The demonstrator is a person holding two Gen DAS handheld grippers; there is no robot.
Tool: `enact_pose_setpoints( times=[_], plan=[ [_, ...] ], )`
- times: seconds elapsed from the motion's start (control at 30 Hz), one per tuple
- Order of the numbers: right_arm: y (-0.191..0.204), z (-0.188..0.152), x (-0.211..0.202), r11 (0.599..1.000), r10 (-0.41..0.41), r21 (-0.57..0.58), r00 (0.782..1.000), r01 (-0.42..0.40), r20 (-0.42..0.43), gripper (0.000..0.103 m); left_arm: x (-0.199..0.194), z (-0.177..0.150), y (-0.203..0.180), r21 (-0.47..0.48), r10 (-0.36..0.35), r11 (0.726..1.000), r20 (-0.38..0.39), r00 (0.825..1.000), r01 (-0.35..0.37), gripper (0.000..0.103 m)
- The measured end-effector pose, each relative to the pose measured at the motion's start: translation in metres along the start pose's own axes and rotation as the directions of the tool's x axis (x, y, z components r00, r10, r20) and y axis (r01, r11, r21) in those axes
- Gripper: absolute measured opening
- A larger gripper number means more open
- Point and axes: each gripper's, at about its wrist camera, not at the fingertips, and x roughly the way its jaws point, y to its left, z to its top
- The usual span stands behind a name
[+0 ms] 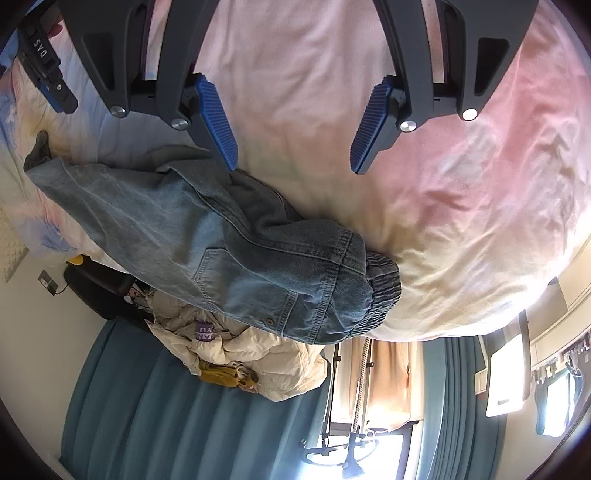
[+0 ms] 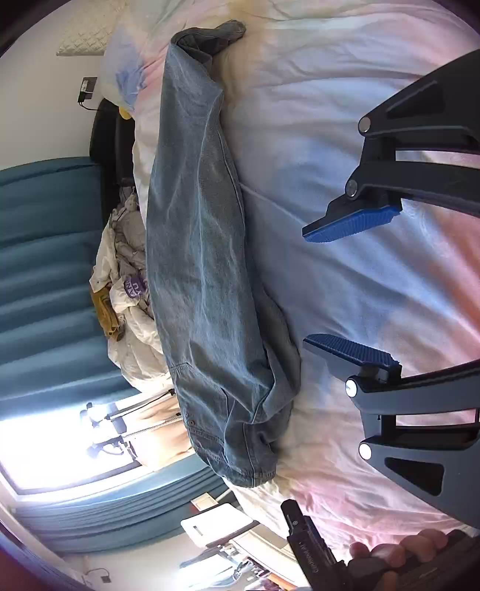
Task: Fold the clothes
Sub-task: 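Close the left tool on the elastic waistband of the jeans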
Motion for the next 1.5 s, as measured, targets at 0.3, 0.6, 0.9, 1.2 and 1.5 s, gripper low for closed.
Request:
enact_pose_setpoints(
  times=[0.3,0.6,0.9,1.2,1.5],
  plan=[
    [-0.002,0.000,0.027,0.999,0.028,0.016,0.999,-0.027,-0.036,0.052,0.057,0.102,0.023,0.023,0.057,0.998,0.025,0.998,-0.057,0.065],
    [-0.013,0.000,0.054,0.995,0.059,0.091,0.994,-0.051,-0.090,0.052,0.133,0.167,0.044,0.079,0.119,0.990,-0.049,0.992,-0.114,0.065],
    [-0.011,-0.002,0.070,0.996,0.052,0.082,0.993,-0.044,-0.104,0.052,0.166,0.167,0.039,0.121,0.132,0.986,-0.122,0.984,-0.117,0.025],
    [-0.015,0.006,0.048,0.995,0.051,0.087,0.998,-0.047,-0.046,0.052,0.098,0.147,0.014,0.163,0.115,0.981,-0.041,0.993,-0.107,0.003],
    [-0.011,0.012,0.011,0.997,0.057,0.058,0.998,-0.059,0.038,0.052,-0.007,0.083,-0.008,0.222,0.028,0.975,-0.009,1.000,-0.026,0.002]
  ],
)
